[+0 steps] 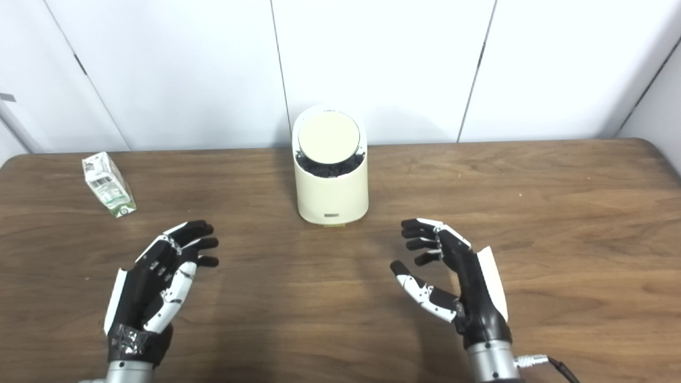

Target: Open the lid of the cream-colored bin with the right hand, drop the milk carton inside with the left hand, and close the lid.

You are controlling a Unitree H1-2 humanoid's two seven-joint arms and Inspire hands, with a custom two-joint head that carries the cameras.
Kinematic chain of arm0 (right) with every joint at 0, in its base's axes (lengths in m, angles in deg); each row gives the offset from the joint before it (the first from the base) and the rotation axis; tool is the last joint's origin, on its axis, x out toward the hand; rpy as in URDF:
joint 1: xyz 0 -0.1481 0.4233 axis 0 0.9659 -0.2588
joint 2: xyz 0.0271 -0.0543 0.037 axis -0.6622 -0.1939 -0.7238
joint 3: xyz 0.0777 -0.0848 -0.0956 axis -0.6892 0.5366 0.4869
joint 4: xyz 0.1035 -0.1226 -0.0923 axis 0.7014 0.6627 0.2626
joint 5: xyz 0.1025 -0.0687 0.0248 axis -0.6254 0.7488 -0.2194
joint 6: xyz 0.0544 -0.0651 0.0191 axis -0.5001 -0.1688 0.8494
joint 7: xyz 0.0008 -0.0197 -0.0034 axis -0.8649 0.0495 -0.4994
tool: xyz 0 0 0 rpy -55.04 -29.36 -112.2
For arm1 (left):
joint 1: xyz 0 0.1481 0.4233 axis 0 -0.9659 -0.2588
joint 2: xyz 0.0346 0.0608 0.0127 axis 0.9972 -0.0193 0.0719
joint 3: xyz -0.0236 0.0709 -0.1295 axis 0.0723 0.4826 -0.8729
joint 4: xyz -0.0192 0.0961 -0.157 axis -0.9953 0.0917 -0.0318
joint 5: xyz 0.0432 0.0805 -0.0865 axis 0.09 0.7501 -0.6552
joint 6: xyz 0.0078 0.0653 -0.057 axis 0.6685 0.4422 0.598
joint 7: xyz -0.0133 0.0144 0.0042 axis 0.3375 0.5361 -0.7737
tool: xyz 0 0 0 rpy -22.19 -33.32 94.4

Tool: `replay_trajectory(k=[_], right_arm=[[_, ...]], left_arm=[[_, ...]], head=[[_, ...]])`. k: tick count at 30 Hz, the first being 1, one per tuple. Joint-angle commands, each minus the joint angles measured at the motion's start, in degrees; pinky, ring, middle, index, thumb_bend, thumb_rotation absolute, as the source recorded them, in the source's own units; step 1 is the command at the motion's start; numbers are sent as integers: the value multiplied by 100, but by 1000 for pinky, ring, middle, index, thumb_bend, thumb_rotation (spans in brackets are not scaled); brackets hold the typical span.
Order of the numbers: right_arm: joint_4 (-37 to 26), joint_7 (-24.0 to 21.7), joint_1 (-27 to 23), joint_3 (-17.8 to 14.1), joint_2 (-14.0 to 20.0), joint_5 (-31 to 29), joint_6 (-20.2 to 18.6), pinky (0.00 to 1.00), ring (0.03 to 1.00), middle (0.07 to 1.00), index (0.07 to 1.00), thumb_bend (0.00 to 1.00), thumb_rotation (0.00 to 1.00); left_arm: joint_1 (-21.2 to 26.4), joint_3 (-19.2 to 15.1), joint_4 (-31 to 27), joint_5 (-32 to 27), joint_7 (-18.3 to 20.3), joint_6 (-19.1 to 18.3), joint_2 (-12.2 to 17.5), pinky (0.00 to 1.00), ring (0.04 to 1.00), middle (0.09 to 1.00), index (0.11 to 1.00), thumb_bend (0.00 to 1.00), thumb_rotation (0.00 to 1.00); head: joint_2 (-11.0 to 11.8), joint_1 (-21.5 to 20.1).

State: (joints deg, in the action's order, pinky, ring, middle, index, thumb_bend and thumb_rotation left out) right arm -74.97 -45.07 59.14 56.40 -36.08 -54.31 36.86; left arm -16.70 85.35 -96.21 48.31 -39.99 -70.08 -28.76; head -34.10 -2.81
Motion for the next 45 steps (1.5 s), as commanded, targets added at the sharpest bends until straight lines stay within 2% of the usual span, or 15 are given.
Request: replay_trajectory(k=[1,13,15,17,19,20,22,23,25,27,29,34,39,41,45], right_arm=[[-197,21,367,28,-13,-16,141,524,643,677,680,208,80],[-205,8,371,13,-1,-66,125,530,645,679,681,213,93],[-239,17,375,6,-6,-10,82,532,646,680,685,219,91],[-435,50,340,-53,-141,-50,-125,544,664,699,705,242,97],[-683,20,257,-58,-214,-2,-388,602,715,747,753,256,164],[-863,-47,155,-38,-222,65,-601,669,770,795,791,261,256],[-1230,-268,-167,-4,-145,186,-1093,823,889,902,891,307,545],[-1367,-378,-361,-1,-112,201,-1356,873,930,940,928,344,649],[-1536,-580,-981,-132,-156,33,-1817,953,985,988,983,398,747],[-1570,-785,-1447,-287,-274,83,-2008,931,997,997,996,455,803],[-1466,-1094,-1972,-445,-462,457,-2033,914,1000,1000,1000,516,859],[-1069,-1558,-2873,-655,-727,1206,-2033,930,1000,1000,1000,612,866],[-561,-1856,-3558,-839,-901,1725,-2033,877,987,1000,1000,577,831],[-291,-1777,-3721,-871,-946,1645,-2030,887,995,1000,1000,568,774],[352,-1336,-3974,-558,-781,1846,-1957,934,1000,1000,1000,588,688]], left_arm=[[-331,2,-114,-5,47,144,68,599,717,757,747,216,334],[-344,13,-164,-12,32,79,40,608,716,755,747,215,329],[-345,18,-174,-28,42,78,45,607,717,757,748,213,324],[-347,7,-212,-29,28,29,37,605,716,757,747,214,321],[-346,-6,-230,-41,22,-2,40,603,714,755,747,217,321],[-342,-12,-227,-63,33,-7,54,607,716,756,749,218,328],[-329,-25,-210,-117,51,-6,70,616,719,760,754,210,324],[-323,-33,-193,-100,47,7,75,616,719,760,755,210,321],[-316,-45,-186,-71,54,-3,85,613,717,759,754,208,318],[-309,-60,-184,-72,72,-7,95,618,721,763,758,202,315],[-299,-81,-171,-137,86,-14,92,617,722,763,758,201,309],[-290,-99,-145,-188,114,-44,79,617,719,761,756,199,298],[-283,-97,-161,-177,117,-47,25,611,707,752,751,201,294],[-289,-86,-171,-143,105,-49,3,605,699,744,746,203,293],[-306,-47,-162,-21,90,-24,0,609,711,754,750,206,309]], head=[[-1,-11],[-21,3],[-32,6],[-56,-59],[-51,-86],[-47,-101],[-41,-115],[-31,-119],[-31,-121],[-31,-127],[-7,-146],[22,-114],[-7,-41],[-3,-38],[14,-4]])
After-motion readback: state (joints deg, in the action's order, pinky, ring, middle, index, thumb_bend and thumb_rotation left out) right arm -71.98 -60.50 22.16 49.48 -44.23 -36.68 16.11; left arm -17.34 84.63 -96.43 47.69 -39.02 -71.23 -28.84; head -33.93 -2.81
